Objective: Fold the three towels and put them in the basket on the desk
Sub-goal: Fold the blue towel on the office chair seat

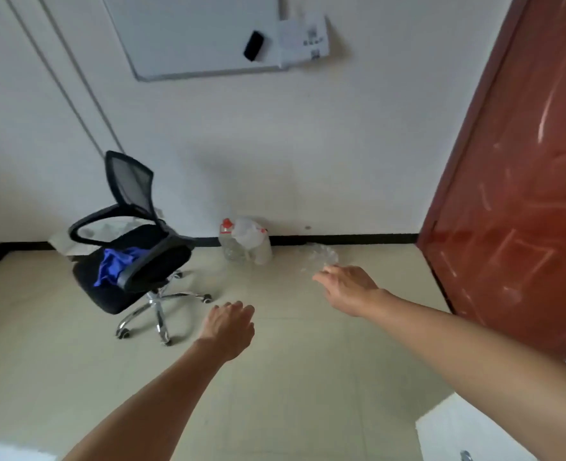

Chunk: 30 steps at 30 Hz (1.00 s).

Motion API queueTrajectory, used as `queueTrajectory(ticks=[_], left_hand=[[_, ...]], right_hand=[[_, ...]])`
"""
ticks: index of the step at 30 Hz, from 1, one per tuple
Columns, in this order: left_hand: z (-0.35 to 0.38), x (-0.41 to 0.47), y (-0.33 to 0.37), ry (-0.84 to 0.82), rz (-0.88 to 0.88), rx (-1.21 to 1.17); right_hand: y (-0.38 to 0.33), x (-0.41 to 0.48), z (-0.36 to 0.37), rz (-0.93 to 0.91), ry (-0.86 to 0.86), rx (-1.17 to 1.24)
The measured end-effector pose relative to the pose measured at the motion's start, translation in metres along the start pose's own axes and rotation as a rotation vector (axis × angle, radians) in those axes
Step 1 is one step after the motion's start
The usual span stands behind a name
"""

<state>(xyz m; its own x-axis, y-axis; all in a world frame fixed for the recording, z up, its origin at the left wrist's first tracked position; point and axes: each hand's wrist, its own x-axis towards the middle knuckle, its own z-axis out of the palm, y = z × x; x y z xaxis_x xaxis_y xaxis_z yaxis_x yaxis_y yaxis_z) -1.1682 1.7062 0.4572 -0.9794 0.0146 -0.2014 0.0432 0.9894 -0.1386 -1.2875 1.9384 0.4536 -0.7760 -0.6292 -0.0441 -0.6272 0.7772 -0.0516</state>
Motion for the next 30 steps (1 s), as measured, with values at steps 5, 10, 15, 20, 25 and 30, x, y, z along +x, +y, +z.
queueTrajectory(ticks=[5,10,15,20,25,30], left_hand=[[0.026,-0.059,-0.174,-0.089,-0.235,-0.012],[0.048,-0.095,-0.285,-0.146,-0.41,-0.063],[0.074,-0.094,-0.353,-0.156,-0.478,-0.152],[0.099,-0.063,-0.447,-0.177,-0.542,-0.206],[0.106,-0.023,-0.549,-0.197,-0.61,-0.228],[0.111,0.013,-0.64,-0.225,-0.69,-0.304]], right_hand=[[-0.166,0.11,0.011,-0.174,-0.032,0.041],[-0.291,0.177,0.017,-0.352,-0.041,0.07],[-0.353,0.255,0.026,-0.43,-0.086,0.044],[-0.41,0.364,0.056,-0.472,-0.18,0.011],[-0.459,0.472,0.079,-0.487,-0.253,0.0],[-0.505,0.577,0.084,-0.5,-0.339,-0.021]])
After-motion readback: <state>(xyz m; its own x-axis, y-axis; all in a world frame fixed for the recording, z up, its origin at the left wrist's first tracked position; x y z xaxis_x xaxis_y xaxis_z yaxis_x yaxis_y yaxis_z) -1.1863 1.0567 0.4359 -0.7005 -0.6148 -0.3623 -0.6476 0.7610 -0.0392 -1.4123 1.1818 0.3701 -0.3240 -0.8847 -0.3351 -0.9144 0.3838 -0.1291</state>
